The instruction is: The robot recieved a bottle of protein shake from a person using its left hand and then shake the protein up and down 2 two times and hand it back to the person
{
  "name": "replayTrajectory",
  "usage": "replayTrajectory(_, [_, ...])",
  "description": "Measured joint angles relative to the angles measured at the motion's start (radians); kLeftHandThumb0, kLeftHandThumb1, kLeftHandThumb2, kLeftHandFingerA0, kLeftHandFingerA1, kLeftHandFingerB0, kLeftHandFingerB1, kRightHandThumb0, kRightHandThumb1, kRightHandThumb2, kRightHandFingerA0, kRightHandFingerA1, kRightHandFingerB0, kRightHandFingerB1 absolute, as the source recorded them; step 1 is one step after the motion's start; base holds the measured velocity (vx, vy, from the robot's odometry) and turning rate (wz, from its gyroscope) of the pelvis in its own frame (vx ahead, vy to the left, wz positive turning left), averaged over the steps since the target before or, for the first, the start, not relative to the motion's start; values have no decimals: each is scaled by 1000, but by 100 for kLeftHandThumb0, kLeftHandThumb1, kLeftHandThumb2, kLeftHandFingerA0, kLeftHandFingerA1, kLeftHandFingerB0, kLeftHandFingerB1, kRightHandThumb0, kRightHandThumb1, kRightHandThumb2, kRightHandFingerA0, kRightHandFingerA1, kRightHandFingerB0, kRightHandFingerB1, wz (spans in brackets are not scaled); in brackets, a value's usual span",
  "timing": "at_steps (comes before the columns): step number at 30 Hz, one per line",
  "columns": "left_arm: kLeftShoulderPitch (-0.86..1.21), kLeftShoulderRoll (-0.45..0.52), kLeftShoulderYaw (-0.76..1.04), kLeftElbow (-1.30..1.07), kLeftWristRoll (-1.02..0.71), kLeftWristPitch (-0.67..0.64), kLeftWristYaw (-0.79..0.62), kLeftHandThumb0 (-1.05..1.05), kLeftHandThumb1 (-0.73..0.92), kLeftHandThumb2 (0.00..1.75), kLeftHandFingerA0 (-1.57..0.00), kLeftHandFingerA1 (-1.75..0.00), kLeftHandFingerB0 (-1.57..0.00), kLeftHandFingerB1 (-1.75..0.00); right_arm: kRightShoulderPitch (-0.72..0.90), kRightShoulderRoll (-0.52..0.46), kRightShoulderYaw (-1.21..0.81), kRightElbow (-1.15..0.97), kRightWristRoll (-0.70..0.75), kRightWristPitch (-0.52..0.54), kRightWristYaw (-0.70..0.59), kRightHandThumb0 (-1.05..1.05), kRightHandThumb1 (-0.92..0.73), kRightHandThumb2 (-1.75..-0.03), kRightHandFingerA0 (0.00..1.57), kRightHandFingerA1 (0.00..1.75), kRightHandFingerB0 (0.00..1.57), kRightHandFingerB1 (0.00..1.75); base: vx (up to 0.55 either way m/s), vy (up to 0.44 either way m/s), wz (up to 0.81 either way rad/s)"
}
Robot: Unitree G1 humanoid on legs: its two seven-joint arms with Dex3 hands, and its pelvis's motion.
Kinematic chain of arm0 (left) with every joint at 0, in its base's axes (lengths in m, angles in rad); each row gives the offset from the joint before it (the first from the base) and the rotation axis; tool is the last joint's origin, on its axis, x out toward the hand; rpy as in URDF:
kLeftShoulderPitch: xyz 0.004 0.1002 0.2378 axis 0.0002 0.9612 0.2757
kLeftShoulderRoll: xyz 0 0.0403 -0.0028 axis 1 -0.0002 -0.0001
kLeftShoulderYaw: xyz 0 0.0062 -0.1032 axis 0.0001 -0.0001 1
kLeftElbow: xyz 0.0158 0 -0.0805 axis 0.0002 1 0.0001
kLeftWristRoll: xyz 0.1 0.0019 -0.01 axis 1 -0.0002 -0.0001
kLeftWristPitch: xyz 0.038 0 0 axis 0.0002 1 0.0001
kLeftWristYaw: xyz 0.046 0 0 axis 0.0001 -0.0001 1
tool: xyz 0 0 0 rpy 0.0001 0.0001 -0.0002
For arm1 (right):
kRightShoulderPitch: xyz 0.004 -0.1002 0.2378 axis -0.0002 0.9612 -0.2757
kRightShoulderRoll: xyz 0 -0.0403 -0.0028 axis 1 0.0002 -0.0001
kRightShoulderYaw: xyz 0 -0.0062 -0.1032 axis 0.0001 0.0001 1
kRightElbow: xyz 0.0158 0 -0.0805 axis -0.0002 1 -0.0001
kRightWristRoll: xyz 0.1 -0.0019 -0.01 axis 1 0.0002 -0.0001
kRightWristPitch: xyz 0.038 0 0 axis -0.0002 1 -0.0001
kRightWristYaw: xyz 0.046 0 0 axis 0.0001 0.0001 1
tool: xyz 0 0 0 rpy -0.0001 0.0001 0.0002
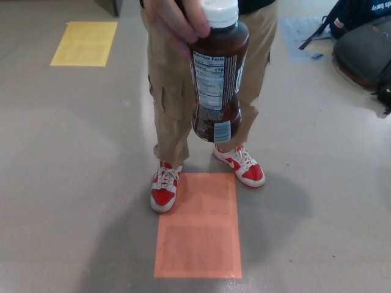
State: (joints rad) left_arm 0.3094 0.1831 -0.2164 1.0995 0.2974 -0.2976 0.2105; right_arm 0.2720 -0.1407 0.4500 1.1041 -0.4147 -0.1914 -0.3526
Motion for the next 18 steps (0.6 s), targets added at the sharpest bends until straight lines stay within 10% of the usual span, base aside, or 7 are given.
replayTrajectory(5, [-8,0,-16,12,18,-71,70,-29,70,61,-81,-83,-75,-42,-7,0,29,31,-27,-66,-87,-17,-77,-63,82,48,74,45,0,0,0])
replayTrajectory(11, [-29,0,-6,-43,20,-162,120,-24,68,62,-86,-47,-74,-43,-18,-1,40,62,-52,-121,-172,-21,-74,-62,86,48,72,44,0,0,0])
replayTrajectory(18, [-74,3,16,-228,20,-272,147,-23,68,62,-90,-51,-73,-43,-62,-9,40,80,-75,-190,-278,-19,-76,-63,83,48,72,45,0,0,0])
